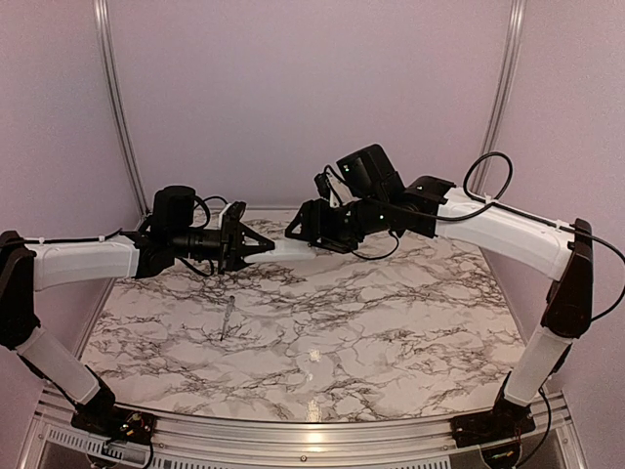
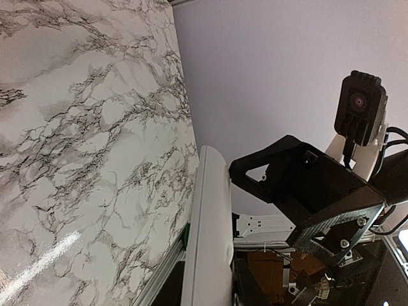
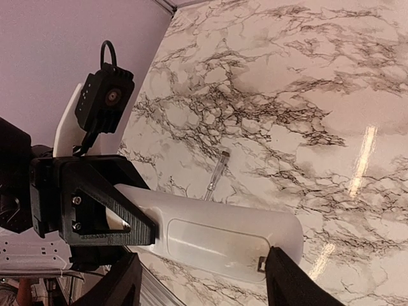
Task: Unload the batteries from the remote control
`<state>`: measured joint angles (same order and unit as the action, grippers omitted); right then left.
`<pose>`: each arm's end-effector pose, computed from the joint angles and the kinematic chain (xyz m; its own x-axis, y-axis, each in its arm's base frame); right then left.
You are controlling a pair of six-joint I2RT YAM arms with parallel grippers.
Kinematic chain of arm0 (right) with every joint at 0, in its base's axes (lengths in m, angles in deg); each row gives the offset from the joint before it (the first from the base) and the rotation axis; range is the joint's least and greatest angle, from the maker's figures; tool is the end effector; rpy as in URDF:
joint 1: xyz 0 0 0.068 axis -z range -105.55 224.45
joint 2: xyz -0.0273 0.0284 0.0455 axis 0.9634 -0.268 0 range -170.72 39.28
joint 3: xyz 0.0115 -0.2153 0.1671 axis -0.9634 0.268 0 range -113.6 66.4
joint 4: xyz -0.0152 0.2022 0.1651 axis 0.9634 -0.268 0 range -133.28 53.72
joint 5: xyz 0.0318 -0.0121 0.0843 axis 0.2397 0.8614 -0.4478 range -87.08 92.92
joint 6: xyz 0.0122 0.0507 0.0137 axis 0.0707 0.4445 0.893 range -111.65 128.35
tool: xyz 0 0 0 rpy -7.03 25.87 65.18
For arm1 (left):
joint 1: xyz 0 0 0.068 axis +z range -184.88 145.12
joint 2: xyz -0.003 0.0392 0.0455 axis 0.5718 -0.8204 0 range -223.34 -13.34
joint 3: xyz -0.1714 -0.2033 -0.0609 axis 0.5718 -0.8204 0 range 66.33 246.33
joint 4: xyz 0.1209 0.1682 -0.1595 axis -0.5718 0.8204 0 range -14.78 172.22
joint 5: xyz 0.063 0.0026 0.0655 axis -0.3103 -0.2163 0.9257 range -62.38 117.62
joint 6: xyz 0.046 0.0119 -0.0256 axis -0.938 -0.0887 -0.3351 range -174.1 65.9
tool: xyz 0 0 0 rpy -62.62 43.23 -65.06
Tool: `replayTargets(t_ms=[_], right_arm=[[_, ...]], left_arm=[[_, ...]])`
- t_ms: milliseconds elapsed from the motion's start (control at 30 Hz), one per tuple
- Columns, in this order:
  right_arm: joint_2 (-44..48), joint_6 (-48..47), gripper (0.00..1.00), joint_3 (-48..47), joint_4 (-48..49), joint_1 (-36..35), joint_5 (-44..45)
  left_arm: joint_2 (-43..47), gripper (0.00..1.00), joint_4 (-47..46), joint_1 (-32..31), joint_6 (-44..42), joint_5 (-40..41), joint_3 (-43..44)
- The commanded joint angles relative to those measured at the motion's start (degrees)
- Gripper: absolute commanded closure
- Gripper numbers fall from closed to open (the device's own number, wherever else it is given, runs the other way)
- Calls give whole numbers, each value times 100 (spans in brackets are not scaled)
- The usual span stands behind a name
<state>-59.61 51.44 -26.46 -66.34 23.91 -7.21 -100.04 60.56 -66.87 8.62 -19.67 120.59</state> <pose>0.2486 0.3121 0.3441 -0.8543 0.0203 -0.5194 -0.3653 0.6874 0.6277 0.2721 -0.2008 0.2663 -0.9655 -0.1076 -0.2371 0.2066 0.2378 -0.9491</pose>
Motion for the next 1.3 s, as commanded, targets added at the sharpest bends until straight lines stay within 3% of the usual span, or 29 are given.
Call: replayTargets(t_ms=[0, 1267], right_arm=[[-66, 24, 35, -136, -29, -43, -172], [516, 530, 35, 1199, 1203, 268, -1013]], left_arm=[[-30, 100, -350, -80, -78, -117, 199], [133, 100, -854, -80, -281, -703, 129]])
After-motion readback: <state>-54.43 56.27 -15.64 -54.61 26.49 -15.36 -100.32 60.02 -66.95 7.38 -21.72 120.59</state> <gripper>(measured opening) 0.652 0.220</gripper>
